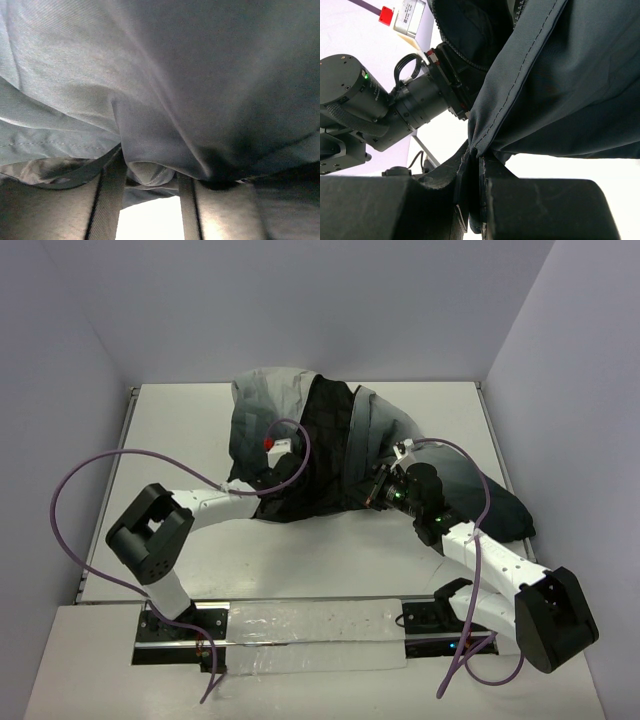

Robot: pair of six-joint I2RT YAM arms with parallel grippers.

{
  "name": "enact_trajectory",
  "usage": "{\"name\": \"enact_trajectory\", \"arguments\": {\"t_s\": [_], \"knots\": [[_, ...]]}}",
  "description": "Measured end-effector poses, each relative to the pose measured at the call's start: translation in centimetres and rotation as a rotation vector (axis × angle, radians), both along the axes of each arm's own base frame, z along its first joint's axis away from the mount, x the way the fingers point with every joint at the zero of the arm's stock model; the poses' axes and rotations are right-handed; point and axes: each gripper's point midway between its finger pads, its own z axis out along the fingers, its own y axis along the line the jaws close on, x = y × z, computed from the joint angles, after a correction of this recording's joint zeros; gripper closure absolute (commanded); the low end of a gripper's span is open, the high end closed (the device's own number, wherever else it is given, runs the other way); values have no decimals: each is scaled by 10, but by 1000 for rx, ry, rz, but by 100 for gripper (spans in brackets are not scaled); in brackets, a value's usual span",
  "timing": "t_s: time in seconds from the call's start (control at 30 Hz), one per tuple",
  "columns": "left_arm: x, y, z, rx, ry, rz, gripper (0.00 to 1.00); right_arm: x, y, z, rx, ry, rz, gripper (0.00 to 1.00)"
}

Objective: Zip up the jacket

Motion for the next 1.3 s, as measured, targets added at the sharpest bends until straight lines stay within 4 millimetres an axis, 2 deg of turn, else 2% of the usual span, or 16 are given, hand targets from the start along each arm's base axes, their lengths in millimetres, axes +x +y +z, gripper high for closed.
{"name": "enact_trajectory", "arguments": {"t_s": [0.23,0.33,0.5,0.6,0.73,1.03,1.3], "knots": [[0,7,-2,29,1,17,68,0,0,0,0,0,1,100],[-3,9,0,33,8,17,82,0,0,0,1,-1,2,100],[-8,5,22,-24,7,-20,100,-1,0,0,-1,2,6,100],[-11,-1,50,-119,-1,-66,100,0,1,3,-4,-5,12,100],[-14,1,77,-232,-11,-123,100,1,5,9,-7,-22,36,100],[-40,1,114,-518,-50,-341,100,-2,15,27,-31,-110,144,100],[-59,-22,142,-672,-101,-538,100,-11,21,38,-50,-178,241,100]]}}
